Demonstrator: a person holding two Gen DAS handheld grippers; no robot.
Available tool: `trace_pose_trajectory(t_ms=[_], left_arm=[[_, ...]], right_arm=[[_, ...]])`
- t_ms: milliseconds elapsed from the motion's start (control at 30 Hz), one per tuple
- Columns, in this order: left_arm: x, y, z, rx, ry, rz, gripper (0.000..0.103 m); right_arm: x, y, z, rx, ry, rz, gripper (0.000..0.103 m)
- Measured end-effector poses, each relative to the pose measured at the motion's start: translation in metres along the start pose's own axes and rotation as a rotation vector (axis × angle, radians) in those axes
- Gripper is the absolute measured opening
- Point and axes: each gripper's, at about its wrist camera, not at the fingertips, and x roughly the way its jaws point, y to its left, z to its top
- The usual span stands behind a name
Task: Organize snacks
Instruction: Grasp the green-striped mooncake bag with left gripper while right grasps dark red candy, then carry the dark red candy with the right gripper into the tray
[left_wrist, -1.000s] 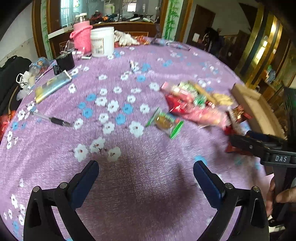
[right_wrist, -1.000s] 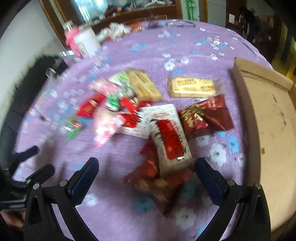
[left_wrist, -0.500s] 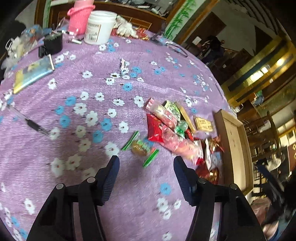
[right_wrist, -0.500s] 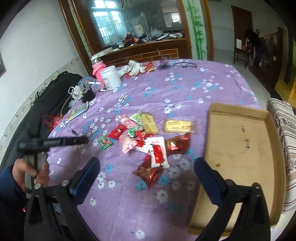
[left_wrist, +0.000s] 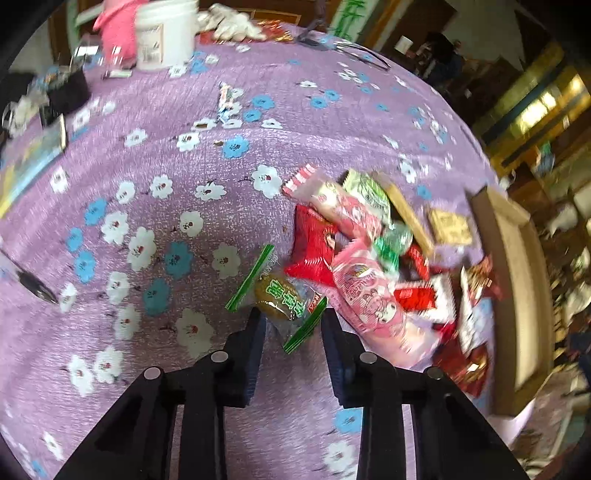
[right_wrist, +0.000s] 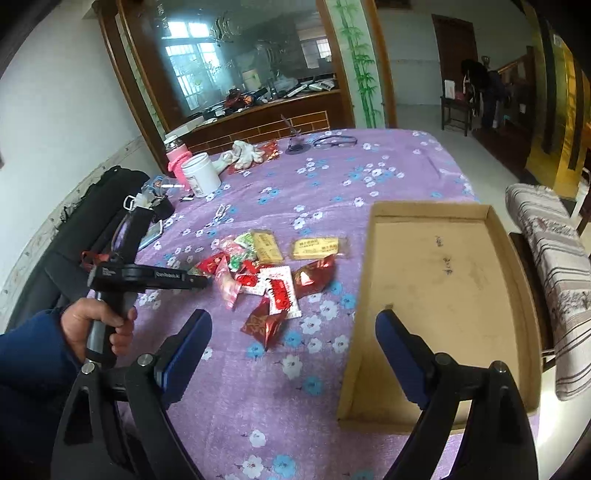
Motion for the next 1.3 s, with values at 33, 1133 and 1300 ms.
trace_pose_trajectory(t_ms=[33,1133,1300], left_arm=[[-0.001,-0.001,-0.004,0.014,-0.002,0.000,0.032],[-0.018,0.003,-0.043,0.164,-0.064,-0.031,0.028],[-0.026,0.003,-0.051,0.158,-0.067,-0.075,0.022]], right_arm=[[0.005,0.003,0.000,-0.010,0.019,0.007,0.090],[0.155,0.064,-0.031,-0.141,0.438,-0.002,0.028],[0.135,0.062,-0.027,-0.079,0.371,0.046,0.028]])
